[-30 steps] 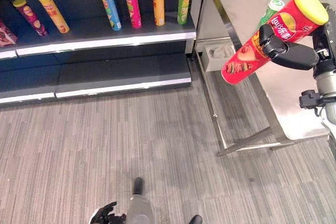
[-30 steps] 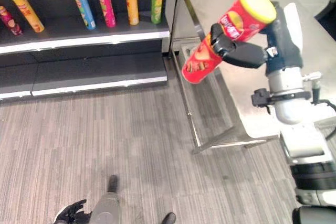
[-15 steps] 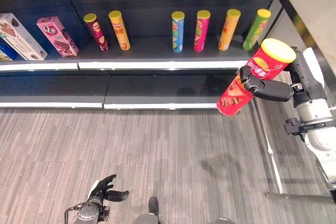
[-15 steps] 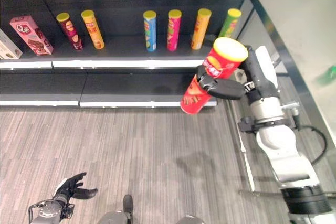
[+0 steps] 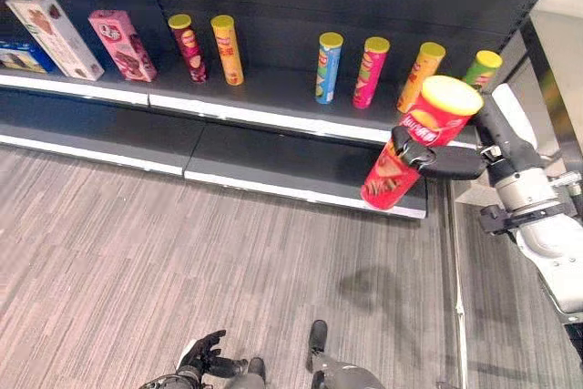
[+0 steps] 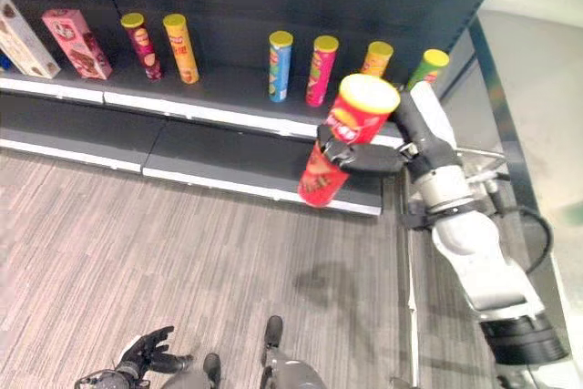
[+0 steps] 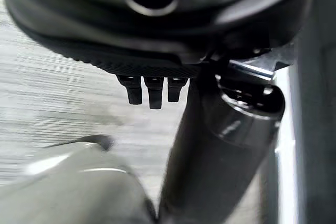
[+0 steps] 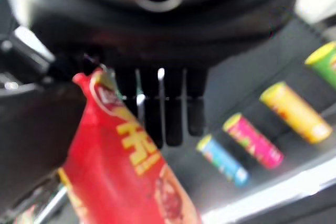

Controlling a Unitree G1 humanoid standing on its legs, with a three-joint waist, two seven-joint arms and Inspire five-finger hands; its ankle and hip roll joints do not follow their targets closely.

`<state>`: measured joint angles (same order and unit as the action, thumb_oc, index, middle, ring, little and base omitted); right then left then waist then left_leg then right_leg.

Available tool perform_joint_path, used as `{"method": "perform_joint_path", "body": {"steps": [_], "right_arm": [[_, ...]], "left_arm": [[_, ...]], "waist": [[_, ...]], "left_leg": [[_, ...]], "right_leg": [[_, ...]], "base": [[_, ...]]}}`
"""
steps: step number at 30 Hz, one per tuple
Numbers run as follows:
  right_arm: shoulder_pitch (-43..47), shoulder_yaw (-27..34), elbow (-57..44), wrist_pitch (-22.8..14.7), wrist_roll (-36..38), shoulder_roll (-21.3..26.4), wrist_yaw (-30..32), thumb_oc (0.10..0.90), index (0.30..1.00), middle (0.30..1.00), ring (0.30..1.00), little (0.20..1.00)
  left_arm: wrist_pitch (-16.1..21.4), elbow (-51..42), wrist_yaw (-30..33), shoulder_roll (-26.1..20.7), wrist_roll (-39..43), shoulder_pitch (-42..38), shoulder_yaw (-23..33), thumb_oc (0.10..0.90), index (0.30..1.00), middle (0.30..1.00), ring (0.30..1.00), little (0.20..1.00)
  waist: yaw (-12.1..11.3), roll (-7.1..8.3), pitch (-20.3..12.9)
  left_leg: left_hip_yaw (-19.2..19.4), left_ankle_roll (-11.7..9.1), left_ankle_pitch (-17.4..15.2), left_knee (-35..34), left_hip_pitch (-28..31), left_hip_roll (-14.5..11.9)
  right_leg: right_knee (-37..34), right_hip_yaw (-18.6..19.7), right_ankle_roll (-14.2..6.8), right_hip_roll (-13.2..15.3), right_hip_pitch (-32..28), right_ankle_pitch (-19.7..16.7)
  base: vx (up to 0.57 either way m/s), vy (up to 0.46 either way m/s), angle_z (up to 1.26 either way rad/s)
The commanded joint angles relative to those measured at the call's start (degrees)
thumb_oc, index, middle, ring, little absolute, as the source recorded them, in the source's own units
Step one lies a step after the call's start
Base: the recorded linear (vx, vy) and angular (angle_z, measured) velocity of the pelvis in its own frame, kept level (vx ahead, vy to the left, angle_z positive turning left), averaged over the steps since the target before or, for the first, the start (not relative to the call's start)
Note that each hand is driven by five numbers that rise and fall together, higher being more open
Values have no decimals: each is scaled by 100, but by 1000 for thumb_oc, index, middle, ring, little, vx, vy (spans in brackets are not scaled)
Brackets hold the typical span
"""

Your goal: Put the goods on the table back onto the shelves and tidy them up.

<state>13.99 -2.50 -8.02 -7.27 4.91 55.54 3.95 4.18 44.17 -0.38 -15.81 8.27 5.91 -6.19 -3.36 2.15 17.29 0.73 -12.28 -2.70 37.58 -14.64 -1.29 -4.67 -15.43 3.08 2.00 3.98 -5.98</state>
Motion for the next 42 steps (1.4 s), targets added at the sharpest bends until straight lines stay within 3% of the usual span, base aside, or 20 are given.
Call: {"method": "perform_joint_path", "body": {"steps": [1,2,3,4,5,6,7,10,14,15,17,20,22,23,27,30,32,36,39,42], "right_arm": [[691,299,-617,-472,45,91,174,400,300,300,300,300],[719,207,-565,-476,38,71,175,400,300,300,300,300],[806,80,-448,-494,59,46,243,400,300,300,300,300],[805,42,-353,-476,-2,54,327,400,300,300,300,300],[747,97,-369,-462,-37,50,366,400,300,300,300,300],[644,184,-445,-428,-123,-1,330,400,300,300,300,300],[545,285,-514,-379,-210,-52,330,400,300,300,300,300],[435,416,-600,-331,-407,-316,365,400,300,300,300,300],[815,108,-636,-277,-594,-653,441,400,300,300,300,300],[886,-47,-614,-254,-627,-760,422,400,300,300,300,300],[918,-126,-579,-225,-719,-717,391,400,300,300,300,300],[1284,-483,-506,-240,-655,-813,405,400,300,300,300,300],[1367,-580,-423,-255,-654,-809,420,400,300,300,300,300],[1351,-637,-332,-250,-677,-803,445,400,300,300,300,300],[1357,-753,-284,-215,-762,-871,471,400,300,300,300,300],[1351,-805,-126,-191,-1078,-1067,685,400,300,300,300,300],[1437,-819,-19,-130,-1398,-1228,951,400,300,300,300,300],[1638,-898,187,-37,-1749,-1409,1325,400,300,300,300,300],[1902,-979,702,171,-2194,-1710,1919,400,300,300,300,300],[1930,-1008,758,222,-2227,-1722,1977,400,300,300,300,300]], "left_arm": [[31,113,94,-530,9,49,-179,800,900,900,900,900],[56,142,132,-561,-36,59,-212,800,900,900,900,900],[55,151,171,-594,-59,65,-261,800,900,900,900,900],[60,245,221,-603,-109,48,-298,800,900,900,900,900],[51,278,229,-602,-149,40,-326,800,900,900,900,900],[67,345,216,-567,-240,47,-356,800,900,900,900,900],[66,368,210,-542,-294,32,-352,800,900,900,900,900],[84,473,204,-649,-487,-26,-369,800,900,900,900,900],[59,480,315,-855,-492,18,-180,800,900,900,900,900],[43,487,349,-913,-471,35,-121,800,900,900,900,900],[42,459,339,-941,-440,43,-89,800,900,900,900,900],[37,477,346,-872,-349,16,-110,800,900,900,900,900],[38,509,342,-826,-317,-13,-105,800,900,900,900,900],[56,405,315,-734,-326,-46,-193,800,900,900,900,900],[54,384,301,-535,-251,67,-219,800,900,900,900,900],[23,292,317,-456,-180,144,-281,800,900,900,900,900],[22,133,358,-439,-56,121,-342,800,900,900,900,900],[67,-5,491,-407,179,87,-368,800,900,900,900,900],[35,-64,607,-477,134,155,-520,800,900,900,900,900],[56,-93,621,-482,177,207,-515,800,900,900,900,900]], "waist": [[13,134,-285],[-20,163,-334],[-75,89,-385],[-102,33,-440],[-95,-27,-476],[-35,-215,-655],[2,-270,-723],[-5,-211,-780],[-156,-204,-672],[-160,-224,-599],[-98,-280,-488],[-85,-289,-377],[-57,-290,-339],[-33,-193,-313],[-74,-144,-395],[-145,-160,-405],[-237,-139,-200],[-331,-177,-16],[-566,-337,-135],[-620,-420,-221]], "left_leg": [[371,563,2,-1493,435,-348],[252,588,125,-2330,553,-772],[40,432,865,-3454,590,-1334],[-127,256,1192,-4143,524,-1609],[-178,170,1240,-4218,448,-1632],[-213,54,1172,-4258,533,-1558],[-191,39,1097,-4258,593,-1430],[44,226,876,-4166,798,-1011],[488,662,591,-4179,1097,-578],[594,784,531,-4206,1200,-460],[602,859,466,-4244,1339,-357],[666,894,389,-4258,1412,-256],[653,890,375,-4258,1431,-248],[524,904,359,-4258,1455,-133],[459,856,328,-4258,1485,-194],[334,758,329,-4196,1490,-356],[120,663,113,-3274,1051,-398],[-259,525,26,-2553,494,-302],[-562,485,728,-3586,208,-667],[-587,468,764,-4054,353,-724]], "right_leg": [[-33,-151,-941,448,-645,467],[-33,-101,-1050,561,-666,500],[-33,6,-1139,630,-728,653],[-33,118,-1231,732,-836,806],[-33,133,-1274,778,-914,859],[-33,171,-1397,915,-1013,853],[-33,189,-1444,1070,-1027,757],[44,264,-1610,1571,-1056,447],[803,199,-1572,2117,-583,-21],[1152,188,-1493,2096,-368,-76],[1356,421,-1381,1670,-124,166],[884,123,-1294,1079,265,220],[756,114,-1293,935,355,180],[361,391,-1301,741,261,98],[43,287,-1287,703,13,-14],[-10,87,-1238,628,-124,128],[15,-63,-1106,669,-248,247],[24,-154,-1040,700,-353,388],[-3,-133,-1152,698,-528,621],[-3,-68,-1177,670,-567,711]], "base": [[336,242,22],[412,410,-4],[523,611,-22],[451,582,-29],[465,679,-33],[350,579,-37],[349,607,-32],[198,430,-21],[70,405,-56],[35,385,-63],[53,256,-39],[46,73,6],[84,-27,4],[184,-134,68],[139,-134,45],[124,-205,1],[40,-227,37],[13,-34,52],[244,165,26],[148,154,-8]]}}
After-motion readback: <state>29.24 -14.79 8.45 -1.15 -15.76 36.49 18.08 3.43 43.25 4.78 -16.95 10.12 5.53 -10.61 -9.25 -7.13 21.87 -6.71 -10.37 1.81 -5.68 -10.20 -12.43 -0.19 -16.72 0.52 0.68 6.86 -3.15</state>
